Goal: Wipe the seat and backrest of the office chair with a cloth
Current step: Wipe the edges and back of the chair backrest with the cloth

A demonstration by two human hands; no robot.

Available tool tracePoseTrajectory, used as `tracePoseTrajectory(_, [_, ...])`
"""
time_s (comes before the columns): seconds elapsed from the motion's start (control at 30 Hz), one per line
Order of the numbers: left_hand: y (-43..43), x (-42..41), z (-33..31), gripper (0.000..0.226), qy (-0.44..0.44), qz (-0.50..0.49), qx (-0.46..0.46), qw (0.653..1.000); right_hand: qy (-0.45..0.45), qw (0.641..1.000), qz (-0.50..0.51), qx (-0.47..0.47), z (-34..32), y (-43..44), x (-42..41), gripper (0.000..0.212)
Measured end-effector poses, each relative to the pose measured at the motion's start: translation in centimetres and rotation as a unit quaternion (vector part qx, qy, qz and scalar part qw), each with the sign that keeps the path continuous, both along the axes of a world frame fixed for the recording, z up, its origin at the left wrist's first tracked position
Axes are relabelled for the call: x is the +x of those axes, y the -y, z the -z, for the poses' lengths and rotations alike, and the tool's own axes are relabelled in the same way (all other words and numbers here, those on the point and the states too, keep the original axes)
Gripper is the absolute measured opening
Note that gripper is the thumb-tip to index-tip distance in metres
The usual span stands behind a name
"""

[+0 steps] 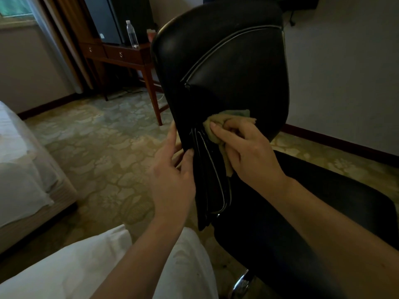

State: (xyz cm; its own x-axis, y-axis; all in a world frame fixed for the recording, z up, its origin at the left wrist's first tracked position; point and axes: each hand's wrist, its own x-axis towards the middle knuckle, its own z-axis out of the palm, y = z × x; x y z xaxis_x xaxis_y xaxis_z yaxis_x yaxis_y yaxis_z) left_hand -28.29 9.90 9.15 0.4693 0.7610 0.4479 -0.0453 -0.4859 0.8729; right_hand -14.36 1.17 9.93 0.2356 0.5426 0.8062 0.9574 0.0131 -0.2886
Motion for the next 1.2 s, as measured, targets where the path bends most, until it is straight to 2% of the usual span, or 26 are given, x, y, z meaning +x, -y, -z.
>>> tracePoseTrajectory(0.1, [0.3,0.1,-0.1,0.062,0.009,-0.003,0.000,1.000,0.057,0.997,0.040,-0.030,-1.5,0.1,0.4,0.036])
tracePoseTrajectory(0.17, [0.4,0.0,-0.2,0.062,0.010,0.001,0.000,1.000,0.065,0.996,0.056,-0.023,-2.7,-0.5,0.4,0.036])
tracePoseTrajectory(0.27, [0.3,-0.1,-0.2,0.061,0.006,0.006,0.001,1.000,0.060,0.997,0.057,-0.008,-2.9,-1.1,0.0,0.035])
tracePoseTrajectory(0.47, [-0.2,-0.1,0.2,0.061,-0.001,0.006,-0.001,1.000,0.023,0.999,0.028,-0.015,0.8,0.4,0.2,0.033])
tracePoseTrajectory(0.73, [0.0,-0.2,0.0,0.060,0.007,0.009,0.007,1.000,0.032,0.998,0.055,0.007,-3.0,-0.9,-0.4,0.032])
tracePoseTrajectory(1.0, [-0.1,-0.2,0.3,0.061,0.013,0.003,0.011,1.000,0.034,0.997,0.053,-0.034,1.1,0.9,-0.1,0.036])
tracePoseTrajectory(1.2, [-0.3,-0.1,0.6,0.061,0.007,-0.009,0.028,1.000,0.010,0.998,0.053,-0.021,-1.3,-0.3,-0.9,0.038])
